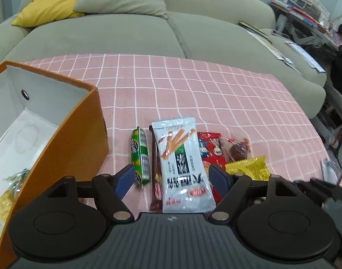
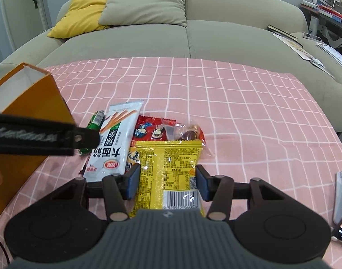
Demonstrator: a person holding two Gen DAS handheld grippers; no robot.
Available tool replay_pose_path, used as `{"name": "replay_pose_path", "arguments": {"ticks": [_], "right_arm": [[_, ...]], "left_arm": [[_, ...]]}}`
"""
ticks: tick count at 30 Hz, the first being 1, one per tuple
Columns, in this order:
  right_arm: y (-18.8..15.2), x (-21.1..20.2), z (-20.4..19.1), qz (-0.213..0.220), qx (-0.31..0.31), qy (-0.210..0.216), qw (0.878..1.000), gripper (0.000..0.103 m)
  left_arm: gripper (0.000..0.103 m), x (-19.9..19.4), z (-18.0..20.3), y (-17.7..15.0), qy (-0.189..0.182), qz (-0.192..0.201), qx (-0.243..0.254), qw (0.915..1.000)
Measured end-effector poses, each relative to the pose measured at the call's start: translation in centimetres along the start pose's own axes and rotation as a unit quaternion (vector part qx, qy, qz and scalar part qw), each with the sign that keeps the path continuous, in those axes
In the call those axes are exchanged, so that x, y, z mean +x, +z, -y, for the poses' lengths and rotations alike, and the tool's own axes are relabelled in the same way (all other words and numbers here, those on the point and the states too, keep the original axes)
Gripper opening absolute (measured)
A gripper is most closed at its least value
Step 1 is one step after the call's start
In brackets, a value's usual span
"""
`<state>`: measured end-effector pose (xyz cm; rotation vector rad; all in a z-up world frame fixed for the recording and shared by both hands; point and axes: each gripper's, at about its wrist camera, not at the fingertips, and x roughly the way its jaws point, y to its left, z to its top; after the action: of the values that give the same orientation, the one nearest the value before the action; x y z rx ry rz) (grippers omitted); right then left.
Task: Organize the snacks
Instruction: 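Grasp the white spicy-strip packet with the left tool while the right tool grasps the yellow packet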
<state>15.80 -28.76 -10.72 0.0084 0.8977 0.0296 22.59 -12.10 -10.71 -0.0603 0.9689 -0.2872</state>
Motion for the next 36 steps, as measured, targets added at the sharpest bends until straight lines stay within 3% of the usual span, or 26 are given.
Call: {"name": "replay_pose_path", "arguments": {"ticks": [5, 11, 14, 15, 17, 22, 28, 29, 32, 33, 36], "right_arm": [[0.0, 0.6, -0.3, -0.006, -0.004, 0.005, 1.000, 0.050], [0.1, 1.3, -0.4, -0.015, -0.006, 0.005, 1.000, 0.050], [0.0, 1.4, -0.4, -0.017, -0.008, 0.006, 1.000, 0.050], [0.0, 1.5, -0.5, -0.017, -0.008, 0.006, 1.000, 0.050], [0.0, 1.5, -0.6, -0.018, -0.008, 0.007, 1.000, 0.050], [0.1, 1.3, -0.8, -0.015, -0.012, 0.012, 1.000, 0.050], [-0.3, 1.2, -0.6, -0.014, -0.012, 0.020, 1.000, 0.050], [-0.4, 1.2, -0.4, -0.013, -0.010, 0.021, 1.000, 0.050], [-0.3, 1.2, -0.1, -0.010, -0.006, 0.017, 1.000, 0.050], [-0.3, 1.2, 0.0, -0.010, -0.004, 0.017, 1.000, 0.050], [-0.1, 1.2, 0.1, -0.006, -0.003, 0.017, 1.000, 0.050]], "left_arm": [[0.088, 2.4, -0.4, 0.2, 0.023, -0.021, -0.015, 0.9994], [0.084, 3.4, -1.1, -0.4, 0.010, -0.032, -0.031, 0.9990], [0.061, 3.1, -1.4, -0.3, -0.001, -0.026, -0.027, 0.9993], [0.044, 3.0, -1.3, -0.2, 0.000, -0.024, -0.021, 0.9995], [0.019, 2.9, -1.2, 0.0, -0.013, -0.027, -0.015, 0.9994], [0.001, 2.7, -1.0, 0.2, -0.008, -0.034, -0.006, 0.9994], [0.005, 2.2, -2.1, -0.5, -0.010, -0.053, -0.006, 0.9985], [0.014, 2.0, -2.3, -0.6, -0.014, -0.050, -0.008, 0.9986], [0.060, 1.4, -2.2, -0.4, -0.023, -0.031, -0.009, 0.9992], [0.068, 1.3, -2.1, -0.3, -0.027, -0.027, -0.010, 0.9992], [0.074, 1.7, -1.1, 0.2, -0.036, -0.027, -0.006, 0.9990]]}}
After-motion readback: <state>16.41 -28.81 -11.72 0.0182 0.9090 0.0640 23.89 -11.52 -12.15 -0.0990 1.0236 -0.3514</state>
